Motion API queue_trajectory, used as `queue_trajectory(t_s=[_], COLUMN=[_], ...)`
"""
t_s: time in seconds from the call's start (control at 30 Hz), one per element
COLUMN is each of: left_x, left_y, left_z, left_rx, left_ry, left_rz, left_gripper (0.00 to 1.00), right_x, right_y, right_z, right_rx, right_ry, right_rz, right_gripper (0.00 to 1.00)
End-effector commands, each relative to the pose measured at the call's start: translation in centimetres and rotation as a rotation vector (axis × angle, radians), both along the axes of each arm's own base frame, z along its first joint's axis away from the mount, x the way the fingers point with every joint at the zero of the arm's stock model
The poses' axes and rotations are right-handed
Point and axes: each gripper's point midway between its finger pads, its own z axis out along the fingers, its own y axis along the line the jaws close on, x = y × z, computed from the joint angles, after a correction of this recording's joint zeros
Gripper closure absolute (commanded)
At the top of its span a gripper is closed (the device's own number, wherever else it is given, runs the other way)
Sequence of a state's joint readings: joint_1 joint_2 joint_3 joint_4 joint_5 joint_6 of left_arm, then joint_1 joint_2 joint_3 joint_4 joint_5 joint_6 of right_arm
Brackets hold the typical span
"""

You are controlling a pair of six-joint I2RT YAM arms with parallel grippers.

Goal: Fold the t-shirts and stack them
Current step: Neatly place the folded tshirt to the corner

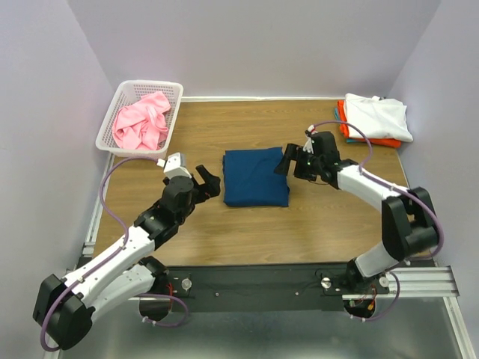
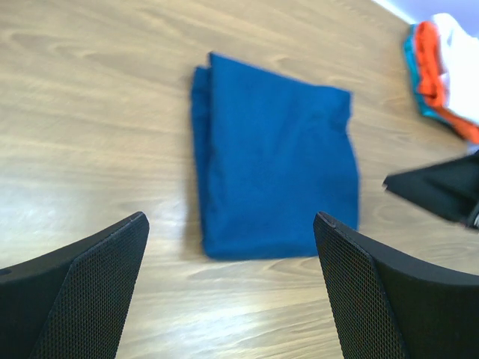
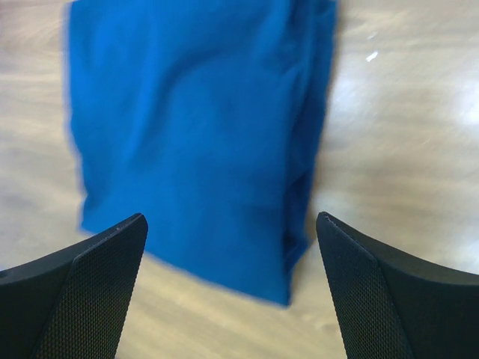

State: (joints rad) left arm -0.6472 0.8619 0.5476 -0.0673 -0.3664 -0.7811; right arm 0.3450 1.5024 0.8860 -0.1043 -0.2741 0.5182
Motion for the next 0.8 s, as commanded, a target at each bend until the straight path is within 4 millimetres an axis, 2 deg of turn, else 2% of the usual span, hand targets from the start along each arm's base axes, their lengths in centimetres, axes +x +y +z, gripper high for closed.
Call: queue_trajectory(t_s=[0.0, 0.07, 0.2, 0.4, 0.6, 0.67, 0.7, 0.77], left_x=[-0.3, -0.3, -0.2, 0.0, -0.1, -0.1, -0.2, -0.2], left_y=[2.1, 2.4, 3.2, 3.3, 3.6, 3.9, 3.9, 4.2], left_z=[-1.0, -1.0, -1.4, -1.4, -1.7, -1.7, -1.7, -1.7], left_rx=[0.022, 0.025, 0.046, 0.051, 0.058, 0.059, 0.06, 0.061], left_ry=[0.001, -0.003, 0.003, -0.001, 0.006, 0.008, 0.009, 0.006], left_rz=[0.082, 0.095, 0.133, 0.145, 0.154, 0.17, 0.171, 0.182], left_gripper=[0.02, 0.02, 0.02, 0.02, 0.02, 0.02, 0.02, 0.02], right_x=[2.1, 2.8, 2.8, 2.5, 2.0, 2.1, 2.2, 1.9], right_y=[-1.4, -1.8, -0.5, 1.3, 2.7, 2.3, 3.0, 2.7], right_z=[-1.9, -3.0, -5.6, -7.2, -9.1, -9.9, -9.8, -10.7], right_rx=[-0.147, -0.18, -0.178, -0.191, -0.227, -0.294, -0.314, -0.371], right_ry=[0.021, 0.036, 0.107, 0.134, 0.171, 0.166, 0.15, 0.165], right_rz=[-0.019, -0.043, 0.011, 0.07, 0.084, 0.061, 0.071, 0.062], right_gripper=[0.01, 0.02, 0.1, 0.14, 0.31, 0.36, 0.38, 0.46])
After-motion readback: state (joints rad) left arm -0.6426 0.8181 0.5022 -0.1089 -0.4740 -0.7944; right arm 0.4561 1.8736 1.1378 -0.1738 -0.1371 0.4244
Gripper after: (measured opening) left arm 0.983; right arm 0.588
